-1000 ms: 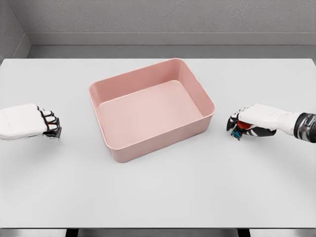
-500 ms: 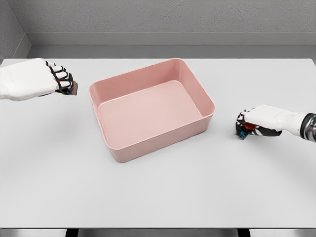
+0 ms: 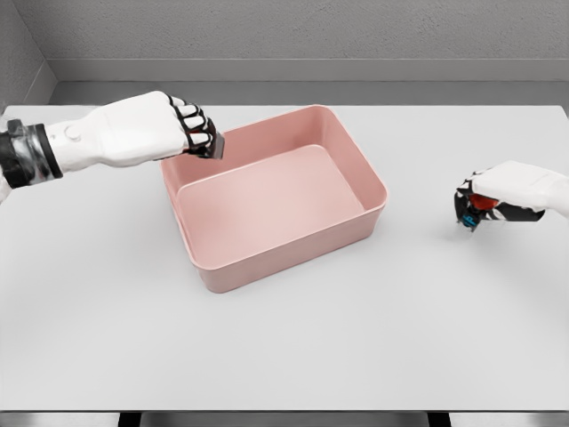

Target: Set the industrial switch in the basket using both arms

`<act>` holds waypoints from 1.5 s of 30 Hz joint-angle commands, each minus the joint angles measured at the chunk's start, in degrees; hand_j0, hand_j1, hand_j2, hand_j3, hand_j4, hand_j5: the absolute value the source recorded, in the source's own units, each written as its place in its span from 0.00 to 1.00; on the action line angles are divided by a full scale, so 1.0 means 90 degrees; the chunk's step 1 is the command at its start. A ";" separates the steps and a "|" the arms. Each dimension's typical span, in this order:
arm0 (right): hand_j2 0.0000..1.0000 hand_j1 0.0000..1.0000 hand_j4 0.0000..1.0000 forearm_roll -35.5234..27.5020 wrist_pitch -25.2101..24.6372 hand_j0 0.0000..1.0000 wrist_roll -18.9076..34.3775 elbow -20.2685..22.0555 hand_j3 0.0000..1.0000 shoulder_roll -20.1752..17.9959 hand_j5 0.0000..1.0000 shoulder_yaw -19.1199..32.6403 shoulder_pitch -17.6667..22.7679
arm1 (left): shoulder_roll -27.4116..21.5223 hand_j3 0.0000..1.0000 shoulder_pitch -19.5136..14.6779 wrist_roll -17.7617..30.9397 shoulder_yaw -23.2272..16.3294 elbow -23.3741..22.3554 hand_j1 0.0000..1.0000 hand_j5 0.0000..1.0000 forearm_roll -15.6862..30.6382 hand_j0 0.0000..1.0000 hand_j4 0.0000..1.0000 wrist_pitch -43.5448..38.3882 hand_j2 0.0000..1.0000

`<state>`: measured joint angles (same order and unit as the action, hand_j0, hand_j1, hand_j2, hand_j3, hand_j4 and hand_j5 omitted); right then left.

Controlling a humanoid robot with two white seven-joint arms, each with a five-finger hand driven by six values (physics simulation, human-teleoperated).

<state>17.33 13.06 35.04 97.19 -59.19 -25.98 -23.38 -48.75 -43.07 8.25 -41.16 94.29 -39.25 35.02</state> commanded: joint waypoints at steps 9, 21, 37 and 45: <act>0.41 0.41 0.41 -0.0089 -0.0045 0.41 -0.0005 0.0011 0.41 -0.0074 0.41 -0.0023 -0.0352 | 0.0504 0.30 -0.0039 0.0002 -0.0729 -0.0154 0.30 0.30 -0.0375 0.30 0.30 -0.0003 0.30; 0.41 0.41 0.41 -0.0168 -0.0035 0.41 -0.0005 0.0343 0.41 0.0161 0.41 -0.0092 -0.0801 | 0.0670 0.70 -0.0049 0.0206 -0.0719 -0.0154 0.70 0.70 -0.0482 0.70 0.70 -0.0003 0.70; 0.42 0.42 0.42 -0.0177 -0.0055 0.42 -0.0005 0.0353 0.42 0.0854 0.42 -0.0687 -0.1601 | 0.0202 1.00 -0.0244 0.0236 -0.0436 -0.0125 1.00 1.00 0.0025 1.00 1.00 -0.0003 1.00; 0.42 0.42 0.42 -0.0177 -0.0064 0.42 -0.0005 0.0343 0.42 0.1245 0.42 -0.0990 -0.1992 | -0.0911 1.00 -0.0127 0.0226 -0.0280 -0.0096 1.00 1.00 0.1197 1.00 1.00 -0.0003 1.00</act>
<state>15.84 12.55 35.03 100.32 -48.72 -34.56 -41.57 -54.26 -43.86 10.37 -44.20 93.38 -31.25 35.05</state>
